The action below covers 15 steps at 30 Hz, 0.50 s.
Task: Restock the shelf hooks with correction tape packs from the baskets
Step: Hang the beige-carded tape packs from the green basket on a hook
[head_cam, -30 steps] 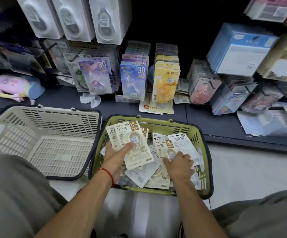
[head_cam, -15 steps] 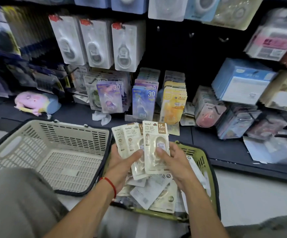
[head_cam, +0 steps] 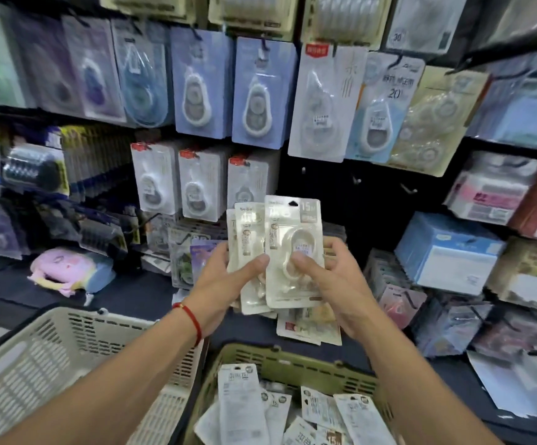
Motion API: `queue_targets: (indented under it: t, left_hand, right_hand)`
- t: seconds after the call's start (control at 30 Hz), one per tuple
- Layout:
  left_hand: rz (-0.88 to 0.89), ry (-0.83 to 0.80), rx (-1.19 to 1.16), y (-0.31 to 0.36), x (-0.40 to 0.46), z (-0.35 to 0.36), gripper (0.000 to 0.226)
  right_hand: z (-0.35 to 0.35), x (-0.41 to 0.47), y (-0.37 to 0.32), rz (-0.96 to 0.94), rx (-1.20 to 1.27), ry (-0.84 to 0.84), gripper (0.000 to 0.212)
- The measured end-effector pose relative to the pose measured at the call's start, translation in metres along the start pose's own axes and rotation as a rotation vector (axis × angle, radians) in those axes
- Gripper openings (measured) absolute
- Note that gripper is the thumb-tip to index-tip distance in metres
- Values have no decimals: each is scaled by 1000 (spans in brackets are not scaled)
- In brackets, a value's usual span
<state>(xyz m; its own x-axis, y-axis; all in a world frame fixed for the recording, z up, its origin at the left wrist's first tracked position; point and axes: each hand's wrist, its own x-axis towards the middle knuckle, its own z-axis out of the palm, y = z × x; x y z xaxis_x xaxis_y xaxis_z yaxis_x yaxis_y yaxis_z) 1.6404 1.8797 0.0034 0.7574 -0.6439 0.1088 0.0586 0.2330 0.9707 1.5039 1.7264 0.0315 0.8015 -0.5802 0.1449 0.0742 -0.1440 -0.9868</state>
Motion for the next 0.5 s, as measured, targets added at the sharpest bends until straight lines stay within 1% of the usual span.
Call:
queue_targets:
  t: [0.1, 0.17, 0.23, 0.37, 0.5]
  left_hand:
    - [36, 171, -35, -1, 16, -4, 73]
    - [72, 280, 3, -4, 22, -7, 61]
    - [93, 357, 20, -7, 26, -11, 51]
    - [80, 425, -68, -9, 28, -17, 49]
    - [72, 425, -118, -13, 28, -20, 46]
  right_hand:
    - [5, 25, -11, -163, -182, 169, 41]
    - [4, 39, -13, -222, -252, 263, 37]
    - [3, 52, -13, -225, -261, 283, 39]
    - [2, 72, -11, -190, -180, 290, 37]
    - [7, 82, -5, -170, -135, 304, 38]
